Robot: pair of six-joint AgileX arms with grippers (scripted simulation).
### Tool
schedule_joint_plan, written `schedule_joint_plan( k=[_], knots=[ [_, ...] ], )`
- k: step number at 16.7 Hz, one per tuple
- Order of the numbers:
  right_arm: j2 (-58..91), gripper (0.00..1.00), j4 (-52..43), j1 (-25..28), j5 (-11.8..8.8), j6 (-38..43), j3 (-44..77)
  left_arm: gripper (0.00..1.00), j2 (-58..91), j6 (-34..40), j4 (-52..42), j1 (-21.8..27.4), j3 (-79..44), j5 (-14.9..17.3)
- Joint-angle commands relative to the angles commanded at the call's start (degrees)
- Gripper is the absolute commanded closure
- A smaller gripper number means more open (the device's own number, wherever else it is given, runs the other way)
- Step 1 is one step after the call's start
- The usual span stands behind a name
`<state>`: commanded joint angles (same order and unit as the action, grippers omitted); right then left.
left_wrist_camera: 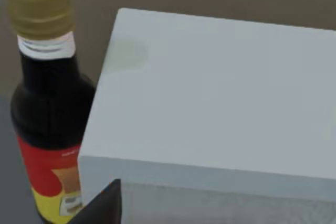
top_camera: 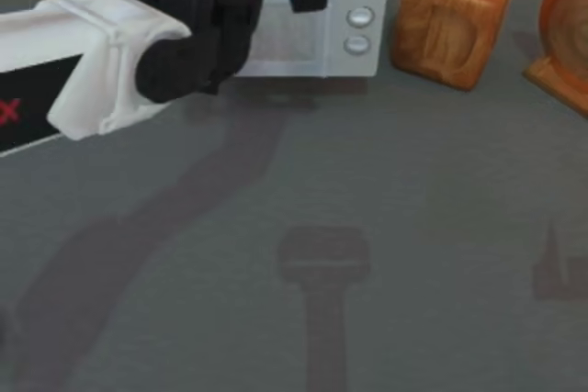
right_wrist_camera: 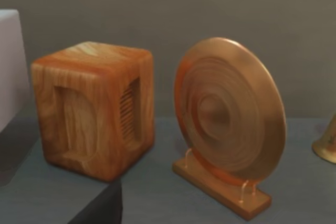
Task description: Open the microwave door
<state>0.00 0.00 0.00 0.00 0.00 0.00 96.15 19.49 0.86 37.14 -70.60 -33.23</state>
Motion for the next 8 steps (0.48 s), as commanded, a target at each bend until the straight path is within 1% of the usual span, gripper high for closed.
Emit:
schedule_joint_plan(
  k=[4,6,8],
  knots=[
    [0.0,0.0,0.0,0.0,0.0,0.0,0.0,0.0,14.31,2.49,-0.95,5.55,-9.44,-4.89],
    [0.0,0.0,0.0,0.0,0.0,0.0,0.0,0.0,18.29,3.1,-1.49,7.16,-11.99,-6.29],
    [0.0,0.0,0.0,0.0,0.0,0.0,0.0,0.0,19.85,3.32,-1.76,7.78,-12.83,-6.83]
  ],
)
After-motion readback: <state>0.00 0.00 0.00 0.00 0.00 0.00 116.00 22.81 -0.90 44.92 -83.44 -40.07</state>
